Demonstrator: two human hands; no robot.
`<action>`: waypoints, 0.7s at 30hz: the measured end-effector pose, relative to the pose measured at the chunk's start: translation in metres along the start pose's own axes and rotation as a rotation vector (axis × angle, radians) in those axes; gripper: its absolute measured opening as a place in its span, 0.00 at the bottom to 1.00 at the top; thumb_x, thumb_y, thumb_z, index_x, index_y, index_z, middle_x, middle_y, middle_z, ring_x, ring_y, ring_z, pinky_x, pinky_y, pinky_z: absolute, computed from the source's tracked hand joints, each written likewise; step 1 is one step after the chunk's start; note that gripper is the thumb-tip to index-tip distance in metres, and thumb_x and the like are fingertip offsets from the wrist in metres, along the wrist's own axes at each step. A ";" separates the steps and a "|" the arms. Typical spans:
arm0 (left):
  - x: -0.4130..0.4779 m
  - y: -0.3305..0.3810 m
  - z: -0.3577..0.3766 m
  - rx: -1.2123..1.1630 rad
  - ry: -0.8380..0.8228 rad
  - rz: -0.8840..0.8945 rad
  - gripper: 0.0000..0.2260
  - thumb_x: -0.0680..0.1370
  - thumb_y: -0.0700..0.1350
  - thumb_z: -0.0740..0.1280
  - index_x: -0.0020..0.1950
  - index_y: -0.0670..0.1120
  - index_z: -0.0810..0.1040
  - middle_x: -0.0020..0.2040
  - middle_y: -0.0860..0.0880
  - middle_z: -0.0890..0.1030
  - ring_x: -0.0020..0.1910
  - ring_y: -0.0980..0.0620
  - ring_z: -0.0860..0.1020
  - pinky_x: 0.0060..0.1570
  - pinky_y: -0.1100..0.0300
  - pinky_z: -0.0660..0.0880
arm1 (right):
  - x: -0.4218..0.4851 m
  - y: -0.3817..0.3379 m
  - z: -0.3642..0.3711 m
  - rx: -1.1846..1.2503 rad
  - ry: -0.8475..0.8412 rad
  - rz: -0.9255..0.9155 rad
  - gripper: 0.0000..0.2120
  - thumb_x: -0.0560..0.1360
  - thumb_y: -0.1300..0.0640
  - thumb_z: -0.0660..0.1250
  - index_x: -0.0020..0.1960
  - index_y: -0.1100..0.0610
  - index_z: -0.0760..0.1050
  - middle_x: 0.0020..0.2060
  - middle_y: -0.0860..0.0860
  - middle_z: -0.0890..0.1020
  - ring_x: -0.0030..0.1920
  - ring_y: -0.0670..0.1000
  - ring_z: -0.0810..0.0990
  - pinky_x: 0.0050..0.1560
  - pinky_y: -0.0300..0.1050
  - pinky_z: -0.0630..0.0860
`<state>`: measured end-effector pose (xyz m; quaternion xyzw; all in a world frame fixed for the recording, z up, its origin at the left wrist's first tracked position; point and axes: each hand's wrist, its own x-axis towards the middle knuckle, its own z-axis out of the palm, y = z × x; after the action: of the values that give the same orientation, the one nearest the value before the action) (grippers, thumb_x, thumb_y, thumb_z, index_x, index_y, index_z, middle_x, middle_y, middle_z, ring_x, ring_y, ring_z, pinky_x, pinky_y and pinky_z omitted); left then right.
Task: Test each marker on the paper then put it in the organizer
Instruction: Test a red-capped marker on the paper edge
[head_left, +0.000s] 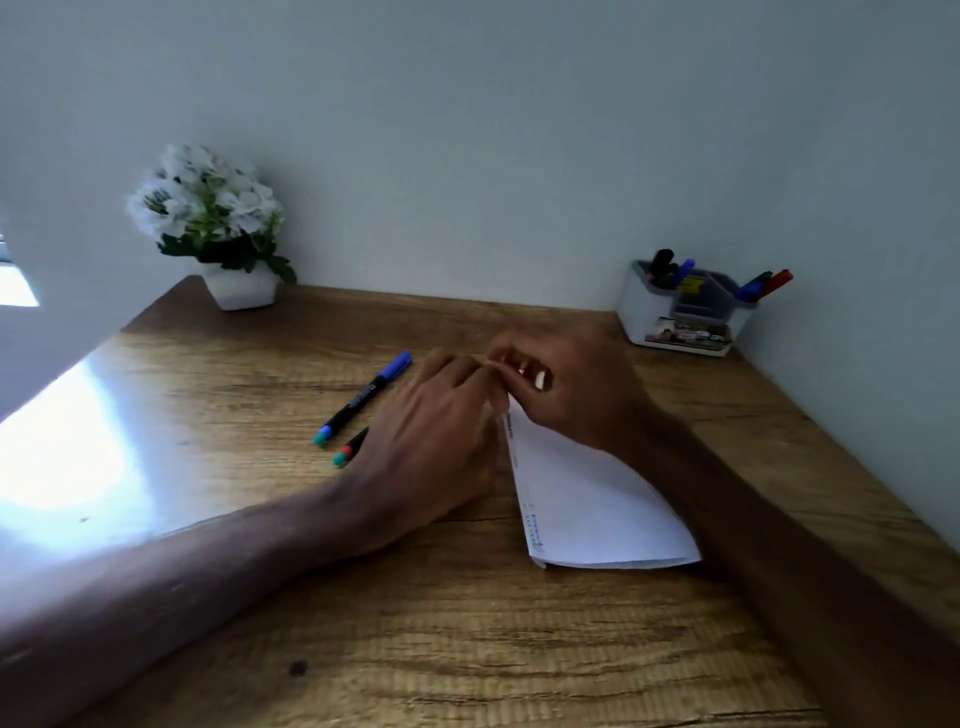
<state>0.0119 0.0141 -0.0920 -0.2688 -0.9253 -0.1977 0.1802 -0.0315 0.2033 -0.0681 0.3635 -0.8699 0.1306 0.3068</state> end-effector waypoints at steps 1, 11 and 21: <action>-0.001 -0.002 -0.001 0.072 0.017 -0.020 0.16 0.77 0.50 0.69 0.64 0.50 0.77 0.66 0.50 0.77 0.67 0.50 0.69 0.62 0.56 0.69 | 0.000 -0.003 0.003 0.016 -0.026 0.001 0.04 0.77 0.54 0.72 0.50 0.53 0.83 0.38 0.47 0.86 0.33 0.45 0.81 0.35 0.42 0.75; 0.012 -0.019 -0.007 0.363 0.007 -0.258 0.22 0.79 0.60 0.63 0.61 0.44 0.73 0.59 0.41 0.79 0.59 0.42 0.76 0.58 0.47 0.72 | -0.005 0.005 -0.002 0.090 -0.147 0.118 0.04 0.75 0.55 0.75 0.50 0.53 0.85 0.37 0.46 0.86 0.33 0.43 0.82 0.34 0.42 0.79; 0.011 -0.017 -0.009 0.255 -0.052 -0.171 0.15 0.84 0.56 0.60 0.51 0.46 0.77 0.51 0.45 0.82 0.60 0.43 0.77 0.57 0.48 0.74 | -0.004 0.003 -0.003 0.139 -0.176 0.117 0.04 0.75 0.56 0.76 0.50 0.53 0.85 0.38 0.46 0.87 0.35 0.42 0.83 0.36 0.42 0.81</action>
<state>-0.0047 0.0014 -0.0843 -0.1688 -0.9668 -0.0861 0.1716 -0.0301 0.2094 -0.0684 0.3426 -0.9020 0.1756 0.1952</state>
